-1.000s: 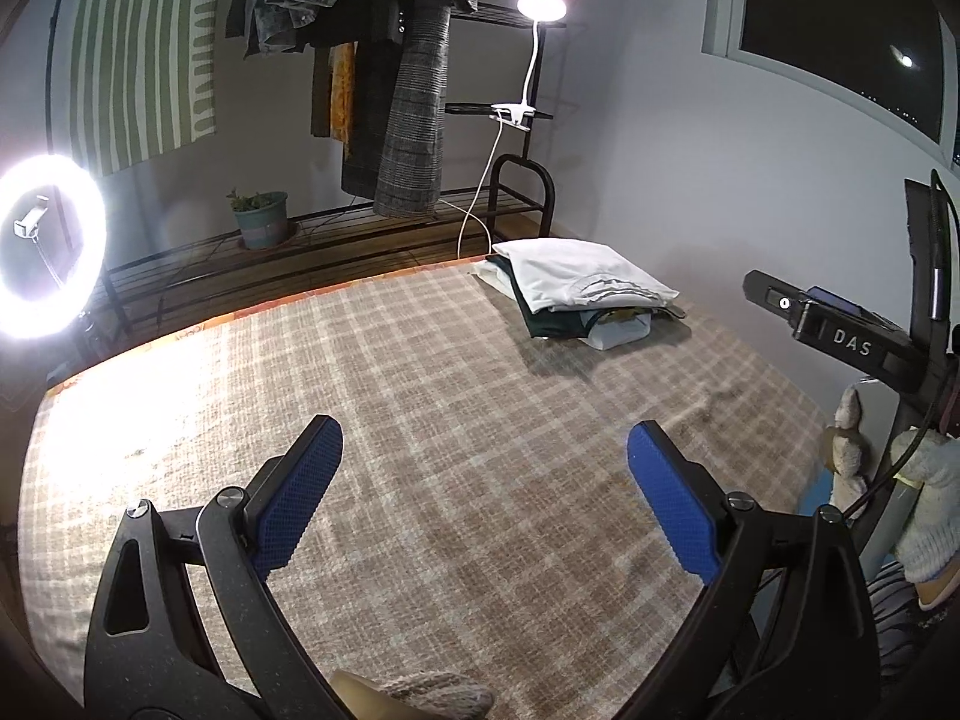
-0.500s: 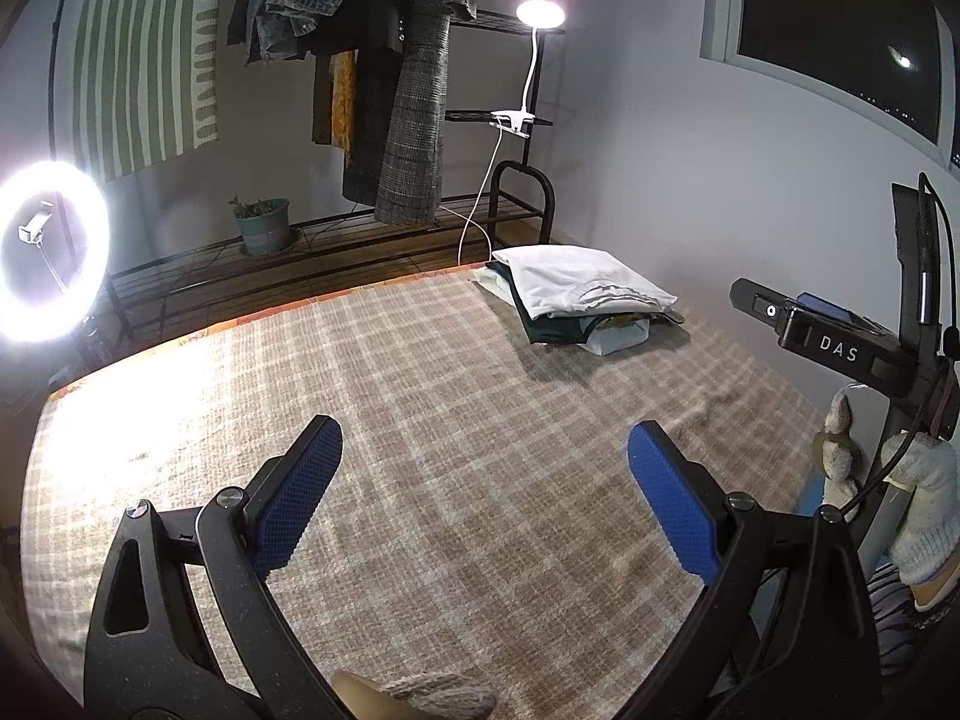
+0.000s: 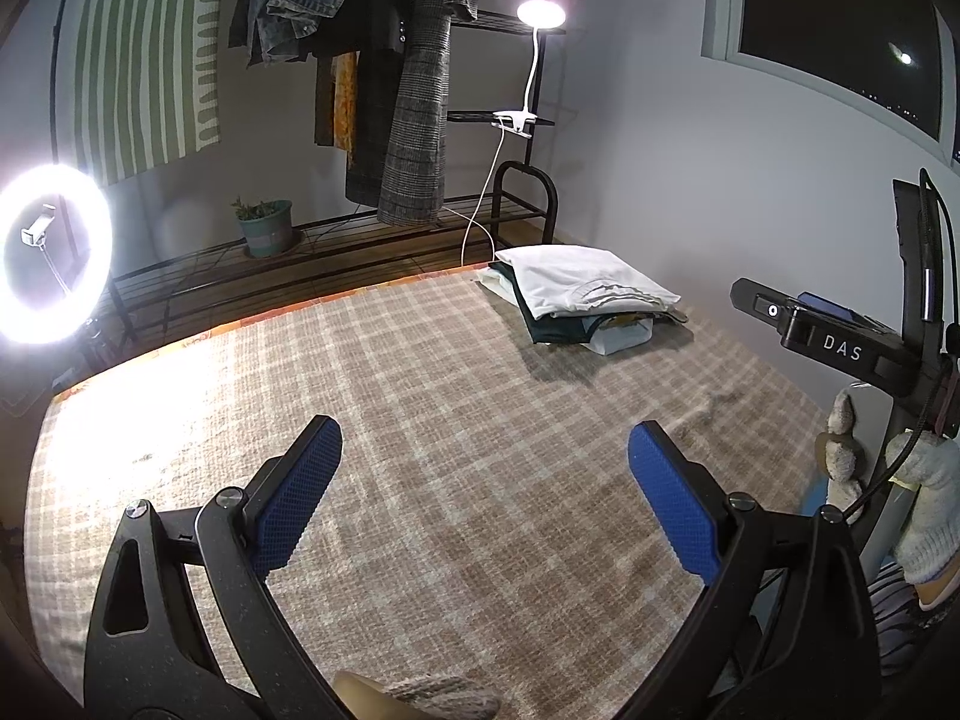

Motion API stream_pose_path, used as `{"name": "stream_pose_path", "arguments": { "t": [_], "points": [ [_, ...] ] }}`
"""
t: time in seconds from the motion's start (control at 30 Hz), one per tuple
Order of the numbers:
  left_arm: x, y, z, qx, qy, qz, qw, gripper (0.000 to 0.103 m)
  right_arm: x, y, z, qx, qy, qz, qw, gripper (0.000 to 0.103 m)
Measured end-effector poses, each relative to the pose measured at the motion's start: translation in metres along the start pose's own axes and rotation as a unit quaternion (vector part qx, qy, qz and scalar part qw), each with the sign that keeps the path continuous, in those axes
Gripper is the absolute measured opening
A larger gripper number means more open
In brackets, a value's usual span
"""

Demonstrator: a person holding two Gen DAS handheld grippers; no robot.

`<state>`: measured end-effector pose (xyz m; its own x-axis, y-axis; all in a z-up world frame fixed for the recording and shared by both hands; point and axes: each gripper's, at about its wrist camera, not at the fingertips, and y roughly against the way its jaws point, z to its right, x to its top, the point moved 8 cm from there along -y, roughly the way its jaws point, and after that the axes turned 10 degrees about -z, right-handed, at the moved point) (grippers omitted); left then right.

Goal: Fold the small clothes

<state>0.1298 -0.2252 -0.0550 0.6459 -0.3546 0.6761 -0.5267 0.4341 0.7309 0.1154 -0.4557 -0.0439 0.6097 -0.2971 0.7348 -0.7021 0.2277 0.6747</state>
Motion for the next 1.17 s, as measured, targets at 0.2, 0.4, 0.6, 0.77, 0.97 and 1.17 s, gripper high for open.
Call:
{"name": "stream_pose_path", "arguments": {
  "t": [0.2,0.4,0.6,0.77,0.97,1.17],
  "points": [
    [0.001,0.0,0.0,0.001,0.0,0.001,1.0,0.098,-0.003,0.0,-0.004,0.003,0.002,-0.002,1.0,0.103],
    [0.001,0.0,0.0,0.004,0.0,0.003,1.0,0.099,-0.004,0.0,-0.005,0.007,0.002,-0.004,1.0,0.103],
    [0.002,0.001,-0.001,0.005,0.001,0.003,1.0,0.099,-0.004,0.001,-0.005,0.009,0.003,-0.006,1.0,0.103],
    [0.003,0.002,-0.003,0.007,0.001,0.004,1.0,0.099,-0.004,0.001,-0.006,0.01,0.003,-0.006,1.0,0.103],
    [0.003,0.003,-0.007,0.015,0.0,0.01,0.9998,0.099,-0.004,0.001,-0.007,0.012,0.005,-0.007,1.0,0.103],
    [0.001,0.006,-0.01,0.027,-0.013,0.03,0.9991,0.099,-0.004,-0.001,-0.009,0.016,0.009,-0.01,1.0,0.103]
  ]
}}
